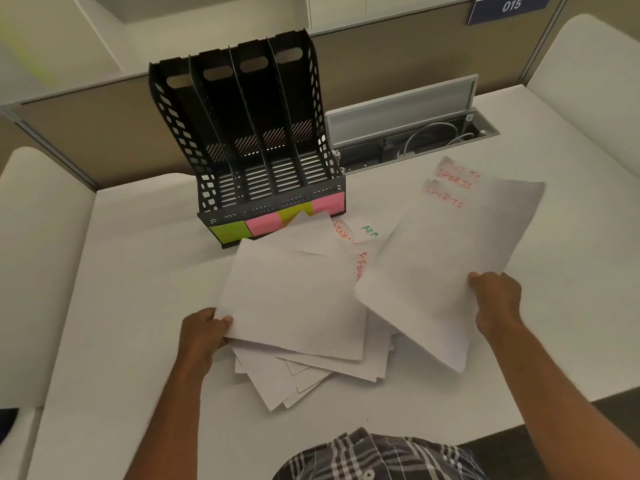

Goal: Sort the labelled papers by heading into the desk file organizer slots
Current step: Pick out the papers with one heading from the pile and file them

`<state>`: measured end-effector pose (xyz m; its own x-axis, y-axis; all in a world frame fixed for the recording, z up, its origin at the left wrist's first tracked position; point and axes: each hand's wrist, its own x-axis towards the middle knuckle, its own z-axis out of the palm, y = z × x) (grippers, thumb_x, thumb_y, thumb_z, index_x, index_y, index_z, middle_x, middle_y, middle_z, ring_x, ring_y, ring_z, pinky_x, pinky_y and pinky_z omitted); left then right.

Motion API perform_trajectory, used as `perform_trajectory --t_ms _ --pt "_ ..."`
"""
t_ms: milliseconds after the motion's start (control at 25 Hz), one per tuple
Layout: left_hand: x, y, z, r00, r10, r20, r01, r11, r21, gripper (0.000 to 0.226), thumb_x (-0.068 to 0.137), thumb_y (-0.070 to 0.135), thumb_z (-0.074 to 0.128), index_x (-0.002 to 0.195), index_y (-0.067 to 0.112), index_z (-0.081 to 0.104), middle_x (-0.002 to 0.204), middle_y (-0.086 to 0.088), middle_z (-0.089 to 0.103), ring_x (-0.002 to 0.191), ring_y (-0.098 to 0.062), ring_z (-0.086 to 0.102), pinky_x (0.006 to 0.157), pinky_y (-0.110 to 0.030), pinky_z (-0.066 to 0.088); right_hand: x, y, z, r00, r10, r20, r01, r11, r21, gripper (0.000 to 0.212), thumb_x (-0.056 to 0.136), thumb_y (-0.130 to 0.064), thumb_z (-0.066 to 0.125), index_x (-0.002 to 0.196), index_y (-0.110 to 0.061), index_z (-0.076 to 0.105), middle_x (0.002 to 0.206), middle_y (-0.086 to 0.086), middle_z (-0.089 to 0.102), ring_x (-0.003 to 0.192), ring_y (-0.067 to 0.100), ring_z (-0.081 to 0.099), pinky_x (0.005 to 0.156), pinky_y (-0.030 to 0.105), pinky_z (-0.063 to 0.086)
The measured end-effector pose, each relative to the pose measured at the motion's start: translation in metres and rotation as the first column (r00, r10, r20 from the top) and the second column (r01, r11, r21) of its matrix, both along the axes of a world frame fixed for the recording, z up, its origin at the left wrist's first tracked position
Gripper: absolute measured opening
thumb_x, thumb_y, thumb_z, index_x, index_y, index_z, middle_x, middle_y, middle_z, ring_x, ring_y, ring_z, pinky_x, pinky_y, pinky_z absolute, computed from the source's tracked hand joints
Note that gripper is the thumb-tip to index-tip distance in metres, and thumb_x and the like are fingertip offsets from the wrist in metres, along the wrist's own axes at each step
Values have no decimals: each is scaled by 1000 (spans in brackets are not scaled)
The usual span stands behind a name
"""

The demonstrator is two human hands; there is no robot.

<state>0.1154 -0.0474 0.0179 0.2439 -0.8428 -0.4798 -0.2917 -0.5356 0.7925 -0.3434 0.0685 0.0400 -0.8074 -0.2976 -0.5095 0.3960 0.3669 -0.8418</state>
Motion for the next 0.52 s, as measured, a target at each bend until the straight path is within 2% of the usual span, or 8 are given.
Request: perform_trajectory --t_ms 80,160,280,360,400,440,480,520 --pt "-10 8 -1 996 -75 44 73 996 45 26 87 -8 63 77 16 66 91 -11 69 81 -29 67 69 -40 60 9 3 -8 996 84 6 -83 996 -30 13 84 3 60 91 -5 68 82 7 63 62 18 52 59 25 42" --pt "-20 16 -4 993 -115 30 111 988 112 24 86 -10 64 78 13 66 93 -16 69 84 -33 68 68 -46 62 21 5 -14 980 199 -3 -199 980 -7 20 84 1 60 99 -8 69 75 2 64 63 20 55 58 25 44" --pt "-31 27 -5 994 -105 -28 109 972 209 8 86 -5 70 87 2 67 97 -20 70 84 -33 70 53 -35 61 33 5 -18 944 331 -10 -330 944 11 19 85 -3 61 99 -14 68 77 0 67 66 21 61 55 24 46" --pt "-34 31 -3 992 -115 -47 123 961 247 6 88 1 71 91 -1 67 100 -22 71 85 -33 70 54 -33 60 41 4 -18 908 418 9 -418 908 -13 23 88 -4 62 106 -16 66 85 1 70 74 22 66 56 25 48" --pt "-35 33 -2 989 -151 -9 148 957 249 9 89 6 71 92 -1 68 103 -22 71 87 -34 70 59 -35 60 43 3 -18 893 449 22 -449 893 -31 26 89 -5 63 112 -17 65 90 1 71 79 24 68 58 25 50" --pt "-37 36 1 964 -226 140 193 957 216 13 89 12 71 96 1 68 106 -19 72 91 -34 69 69 -38 60 45 1 -17 879 475 42 -473 880 -47 29 90 -5 64 116 -16 64 95 2 72 84 26 69 60 27 52" --pt "-41 37 5 893 -267 362 235 963 129 18 90 18 71 102 5 69 109 -15 72 98 -33 68 80 -40 57 46 0 -17 862 504 55 -501 864 -55 30 90 -5 64 119 -13 64 99 5 73 88 28 70 63 29 55" --pt "-47 40 9 811 -227 540 289 957 -33 23 90 21 70 109 8 67 113 -13 71 104 -32 65 88 -40 53 47 -1 -16 842 534 71 -531 845 -63 31 91 -5 64 122 -9 64 103 8 73 91 30 70 68 33 56"
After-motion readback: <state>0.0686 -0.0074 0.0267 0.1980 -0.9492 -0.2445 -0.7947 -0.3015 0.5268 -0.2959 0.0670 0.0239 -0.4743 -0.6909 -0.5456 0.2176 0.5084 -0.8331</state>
